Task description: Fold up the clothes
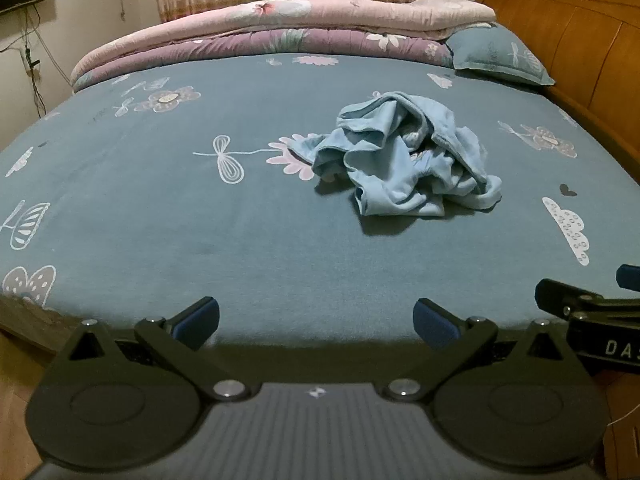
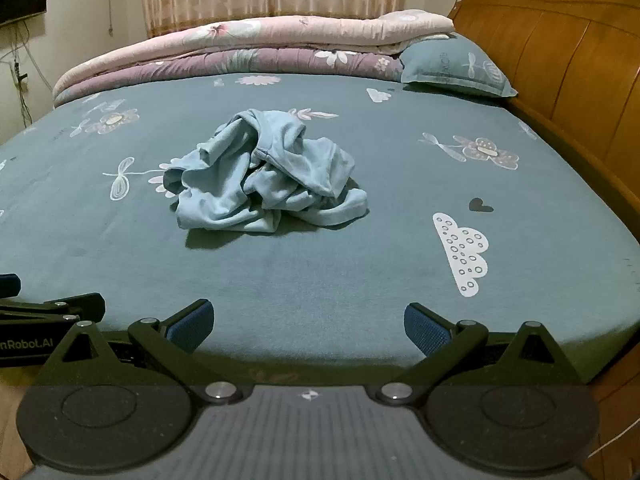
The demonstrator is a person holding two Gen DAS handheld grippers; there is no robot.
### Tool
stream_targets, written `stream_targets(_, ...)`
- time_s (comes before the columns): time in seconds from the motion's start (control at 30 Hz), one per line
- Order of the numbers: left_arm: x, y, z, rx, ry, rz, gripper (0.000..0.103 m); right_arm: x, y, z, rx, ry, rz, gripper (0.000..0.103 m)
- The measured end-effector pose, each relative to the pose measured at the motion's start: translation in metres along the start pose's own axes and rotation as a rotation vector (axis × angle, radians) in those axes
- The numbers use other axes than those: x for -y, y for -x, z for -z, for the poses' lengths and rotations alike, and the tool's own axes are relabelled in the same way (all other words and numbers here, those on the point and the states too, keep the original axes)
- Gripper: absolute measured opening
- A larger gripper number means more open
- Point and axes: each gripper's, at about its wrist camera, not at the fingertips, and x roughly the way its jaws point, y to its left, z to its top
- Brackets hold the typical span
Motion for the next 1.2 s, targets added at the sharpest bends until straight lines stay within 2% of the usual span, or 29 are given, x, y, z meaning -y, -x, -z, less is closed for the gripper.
stream_targets(0.57, 0.002, -0.027, -0.018, -0.009, -0.003, -0.008, 0.102, 0.0, -0.037, -0.015, -0.024, -0.002, 0.007, 0.103)
stream_targets(1.0, -0.001, -0.082, -0.052, -0.036, 0.008, -0.012, 0.103, -0.002, -0.096, -0.039, -0.046, 0.012, 0.049, 0.103)
stream_targets(1.2, 0.0, -0.106, -0.075, -0.052, -0.009, -0.011, 0.102, -0.004, -0.124, -0.06, -0.065, 0.035, 0.097, 0.103)
